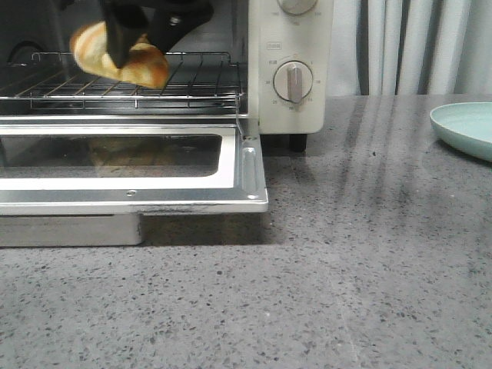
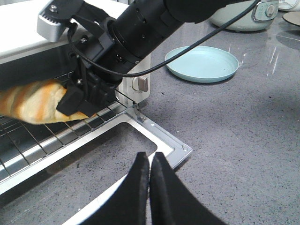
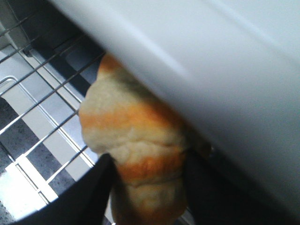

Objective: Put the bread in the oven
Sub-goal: 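Carry the croissant into the oven and lower it onto the rack, then open the right gripper and withdraw it from the oven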

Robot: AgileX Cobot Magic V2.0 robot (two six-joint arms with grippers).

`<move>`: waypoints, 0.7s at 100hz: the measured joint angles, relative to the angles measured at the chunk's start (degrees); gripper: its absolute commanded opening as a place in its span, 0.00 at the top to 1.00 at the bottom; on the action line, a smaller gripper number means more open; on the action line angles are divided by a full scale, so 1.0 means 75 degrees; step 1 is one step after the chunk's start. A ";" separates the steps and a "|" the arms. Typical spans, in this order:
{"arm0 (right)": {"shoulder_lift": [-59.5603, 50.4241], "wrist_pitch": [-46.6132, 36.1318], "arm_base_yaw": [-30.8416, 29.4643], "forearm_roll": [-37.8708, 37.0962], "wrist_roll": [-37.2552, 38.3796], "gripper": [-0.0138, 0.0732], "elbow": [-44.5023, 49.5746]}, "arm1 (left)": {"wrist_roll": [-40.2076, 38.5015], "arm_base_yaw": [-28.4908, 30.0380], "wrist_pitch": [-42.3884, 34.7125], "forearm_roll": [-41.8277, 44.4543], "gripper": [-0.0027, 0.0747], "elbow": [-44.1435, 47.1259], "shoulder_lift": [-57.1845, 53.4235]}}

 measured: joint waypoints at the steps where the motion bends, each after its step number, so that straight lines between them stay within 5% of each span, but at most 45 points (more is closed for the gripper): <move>1: 0.0000 0.0000 0.0000 0.0000 0.0000 0.16 0.0000 | 0.0000 0.0000 0.0000 0.0000 0.99 0.0000 0.0000; 13: 0.0000 0.0000 0.0000 0.0000 0.0000 0.13 0.0000 | 0.0000 0.0000 -0.0015 0.0012 0.99 0.0000 0.0000; 39: -0.0438 0.0375 0.0276 0.0155 0.0056 0.27 0.0000 | 0.0000 0.0000 -0.0374 0.0152 0.99 0.0000 0.0000; 70: -0.2009 0.1437 0.1162 0.0168 -0.0060 0.81 0.0132 | -0.0182 0.0000 -0.0604 0.0203 0.99 0.0000 -0.0395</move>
